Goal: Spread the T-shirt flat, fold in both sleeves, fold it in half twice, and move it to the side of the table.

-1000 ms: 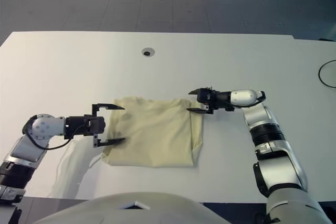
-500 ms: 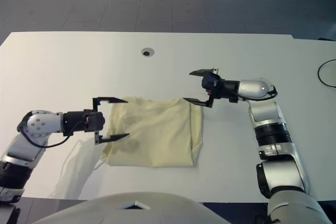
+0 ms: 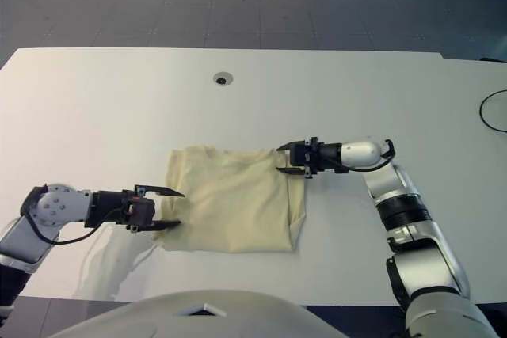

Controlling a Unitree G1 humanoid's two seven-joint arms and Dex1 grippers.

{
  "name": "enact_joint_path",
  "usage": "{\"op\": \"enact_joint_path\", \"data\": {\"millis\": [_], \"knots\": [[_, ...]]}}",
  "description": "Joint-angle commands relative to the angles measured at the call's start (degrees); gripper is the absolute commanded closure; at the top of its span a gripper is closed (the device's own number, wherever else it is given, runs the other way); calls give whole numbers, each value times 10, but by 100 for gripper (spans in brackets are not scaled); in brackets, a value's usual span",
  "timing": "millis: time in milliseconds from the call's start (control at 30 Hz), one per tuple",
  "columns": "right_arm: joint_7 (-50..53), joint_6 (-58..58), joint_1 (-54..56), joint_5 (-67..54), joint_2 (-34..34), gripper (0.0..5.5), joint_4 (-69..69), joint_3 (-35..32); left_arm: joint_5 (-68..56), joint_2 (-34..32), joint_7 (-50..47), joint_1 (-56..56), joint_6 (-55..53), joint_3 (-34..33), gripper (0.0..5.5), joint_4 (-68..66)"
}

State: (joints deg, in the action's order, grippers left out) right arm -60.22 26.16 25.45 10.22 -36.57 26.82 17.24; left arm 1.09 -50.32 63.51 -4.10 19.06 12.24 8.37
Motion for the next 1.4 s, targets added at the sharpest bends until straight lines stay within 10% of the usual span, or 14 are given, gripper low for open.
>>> {"op": "enact_joint_path", "data": {"millis": [33, 533, 933, 1400], "knots": [[23, 49, -6, 52, -23, 360, 10, 25, 45, -7, -14, 4, 9, 14, 226, -15], [74, 28, -64, 91, -94, 162, -95, 24, 111, 6, -54, 129, 76, 52, 10, -163], [35, -59, -203, 75, -175, 17, -318, 16, 280, 24, -160, 338, 285, 140, 10, -402], [-13, -310, -275, -5, -182, 13, -536, -5, 635, 78, -561, 570, 435, 318, 10, -598]]}}
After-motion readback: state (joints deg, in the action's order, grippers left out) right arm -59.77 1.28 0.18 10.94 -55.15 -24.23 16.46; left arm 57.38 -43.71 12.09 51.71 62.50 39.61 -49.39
